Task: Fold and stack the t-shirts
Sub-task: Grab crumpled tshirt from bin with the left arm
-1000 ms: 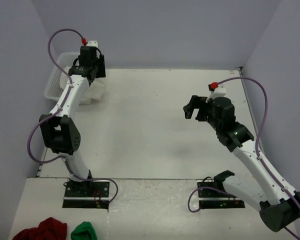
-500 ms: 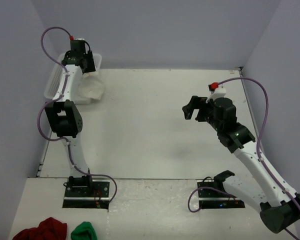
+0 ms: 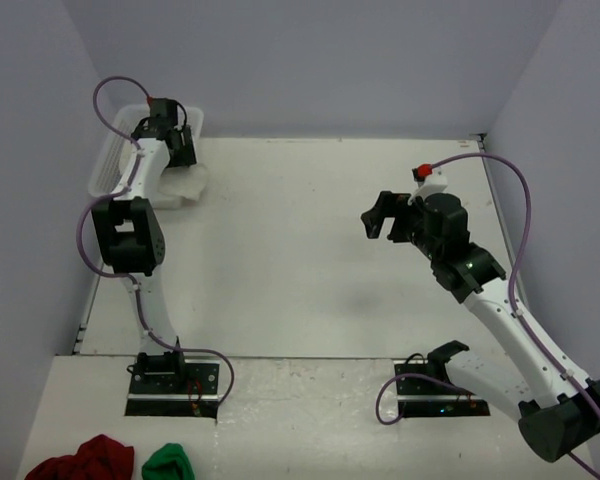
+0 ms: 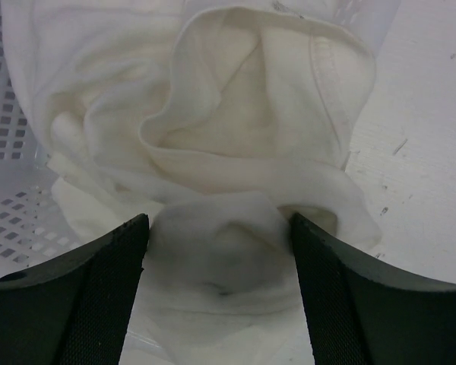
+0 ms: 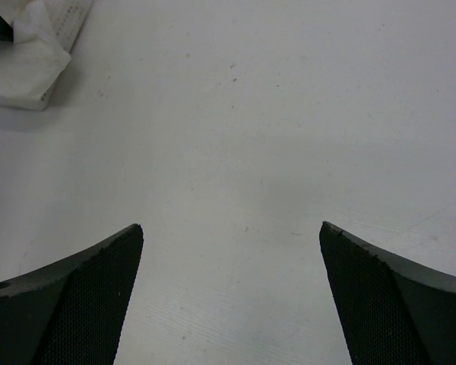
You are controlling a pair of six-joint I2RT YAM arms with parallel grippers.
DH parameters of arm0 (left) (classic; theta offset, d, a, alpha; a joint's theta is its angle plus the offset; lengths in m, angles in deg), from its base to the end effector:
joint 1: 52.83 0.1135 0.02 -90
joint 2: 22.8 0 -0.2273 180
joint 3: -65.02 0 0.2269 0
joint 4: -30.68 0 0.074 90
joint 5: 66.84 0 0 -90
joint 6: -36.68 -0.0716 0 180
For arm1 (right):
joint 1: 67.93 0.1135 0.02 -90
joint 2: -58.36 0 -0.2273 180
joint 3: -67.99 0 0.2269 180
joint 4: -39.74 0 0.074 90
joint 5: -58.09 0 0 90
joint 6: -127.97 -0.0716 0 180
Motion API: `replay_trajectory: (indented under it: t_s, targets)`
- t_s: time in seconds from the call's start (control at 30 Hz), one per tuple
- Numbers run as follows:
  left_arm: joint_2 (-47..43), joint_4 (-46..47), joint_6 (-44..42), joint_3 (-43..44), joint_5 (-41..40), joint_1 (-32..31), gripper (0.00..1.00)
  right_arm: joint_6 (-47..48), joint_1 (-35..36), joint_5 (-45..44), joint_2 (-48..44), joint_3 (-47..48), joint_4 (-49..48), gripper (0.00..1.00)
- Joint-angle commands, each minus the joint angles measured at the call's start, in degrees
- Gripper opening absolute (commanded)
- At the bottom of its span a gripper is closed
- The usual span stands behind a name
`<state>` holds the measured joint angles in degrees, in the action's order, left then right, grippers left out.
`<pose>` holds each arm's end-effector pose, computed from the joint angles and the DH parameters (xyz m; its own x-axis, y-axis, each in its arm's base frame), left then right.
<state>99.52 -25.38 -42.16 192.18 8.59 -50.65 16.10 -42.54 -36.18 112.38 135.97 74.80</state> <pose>0.4564 0.0354 0.2130 -0.7267 -0.2151 -0.6524 -0.3414 0.9372 0.0712 0.2212 0.0991 0.2998 -0.4377 0.2034 -0.8758 -0.2174 0.9212 0.3227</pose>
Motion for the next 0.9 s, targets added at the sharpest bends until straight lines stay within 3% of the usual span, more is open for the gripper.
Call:
replay_trajectory:
  t_s: [0.0, 0.1, 0.23, 0.43, 0.53, 0.57, 0.73, 0.87]
  targets:
    - [-1.83, -1.63, 0.62, 0.05, -2.48, 0.9, 0.77, -0.19, 0.28, 1.46, -1.37, -0.7, -2.23, 0.99]
    - [-0.86, -1.11, 0.88, -0.04, -2.57, 1.16, 0.69, 0.07, 0.28, 1.37, -1.37, -0.7, -1.8, 0.99]
    - [-0.59, -0.4, 1.41, -0.03, -2.57, 1.25, 0.47, 0.07, 0.28, 0.93, -1.28, -0.7, -1.18, 0.99]
    - [-0.42, -0.58, 1.59, -0.38, -2.48, 1.69, 0.39, 0.07, 0.1, 1.28, -1.55, -0.17, -1.88, 0.99]
    - [-0.94, -0.49, 1.67, -0.21, -2.84, 1.78, 0.15, 0.07, 0.28, 1.46, -0.85, -0.08, -1.8, 0.99]
    - [-1.47, -0.32, 1.76, -0.21, -2.75, 1.95, 0.02, -0.02, 0.19, 1.55, -0.67, -0.08, -1.62, 0.99]
    - [-5.59, 1.79, 2.29, -2.13, -2.05, 1.96, 0.0, -0.46, 0.19, 2.07, -0.23, -0.96, -2.32, 0.99]
    - [-13.85, 6.79, 1.94, -5.04, 0.85, 1.69, 0.0, -0.63, 0.19, 0.76, 1.52, -0.52, -1.36, 0.99]
